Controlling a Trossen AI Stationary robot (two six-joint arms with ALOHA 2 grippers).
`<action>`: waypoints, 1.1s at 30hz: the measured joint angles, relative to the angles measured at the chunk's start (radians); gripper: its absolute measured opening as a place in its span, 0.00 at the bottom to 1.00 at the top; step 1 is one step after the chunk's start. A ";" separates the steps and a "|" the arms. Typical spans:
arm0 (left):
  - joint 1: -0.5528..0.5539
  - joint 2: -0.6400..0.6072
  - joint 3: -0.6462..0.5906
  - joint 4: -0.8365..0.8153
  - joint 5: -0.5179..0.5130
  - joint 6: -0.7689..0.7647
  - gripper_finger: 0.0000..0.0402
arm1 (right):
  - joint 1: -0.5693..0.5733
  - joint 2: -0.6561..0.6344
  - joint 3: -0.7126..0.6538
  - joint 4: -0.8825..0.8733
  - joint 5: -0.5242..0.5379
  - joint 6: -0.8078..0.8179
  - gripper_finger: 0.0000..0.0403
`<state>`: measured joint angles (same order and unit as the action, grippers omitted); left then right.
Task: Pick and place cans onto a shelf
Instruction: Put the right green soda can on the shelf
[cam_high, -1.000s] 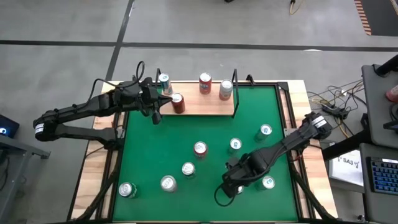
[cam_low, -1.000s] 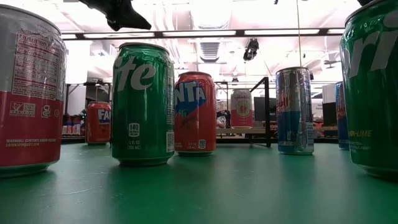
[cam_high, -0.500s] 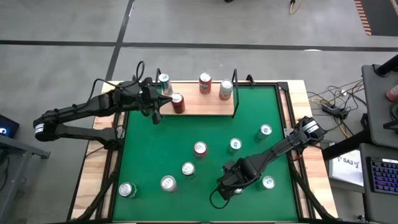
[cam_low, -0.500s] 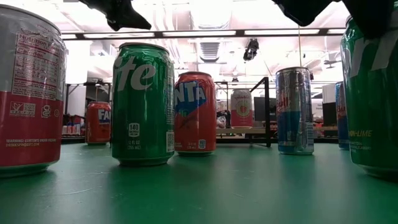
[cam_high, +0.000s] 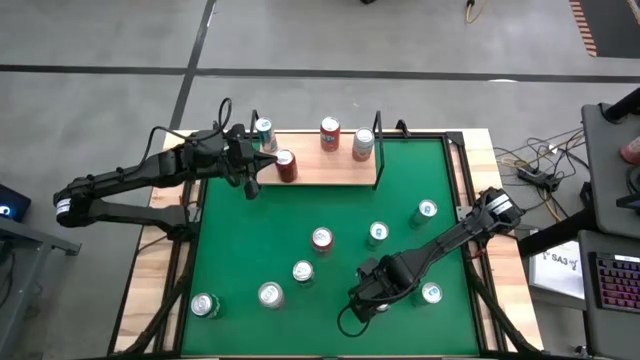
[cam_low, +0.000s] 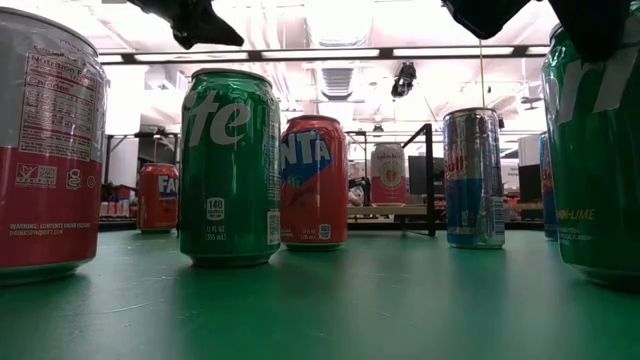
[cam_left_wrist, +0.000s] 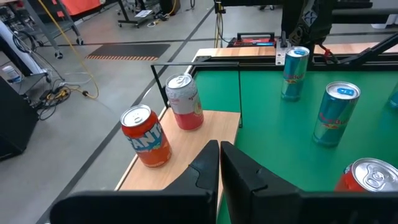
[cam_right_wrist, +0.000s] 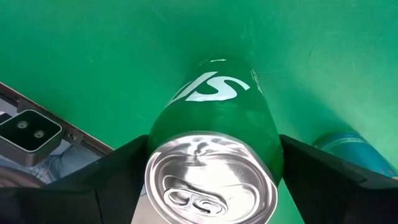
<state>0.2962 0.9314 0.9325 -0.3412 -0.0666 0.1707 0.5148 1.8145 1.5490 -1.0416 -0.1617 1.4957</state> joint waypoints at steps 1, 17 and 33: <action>0.000 0.000 0.000 0.000 0.003 -0.001 0.00 | 0.000 0.000 0.000 0.000 0.002 -0.001 0.79; 0.000 0.000 0.000 0.009 0.002 -0.022 0.00 | -0.001 -0.016 0.166 -0.001 0.013 -0.225 0.72; 0.000 0.000 0.000 0.020 0.005 -0.023 0.00 | -0.190 -0.027 0.597 -0.241 0.388 -0.773 0.72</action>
<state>0.2959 0.9318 0.9325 -0.3210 -0.0612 0.1478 0.3250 1.7878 2.1462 -1.2821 0.2266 0.7231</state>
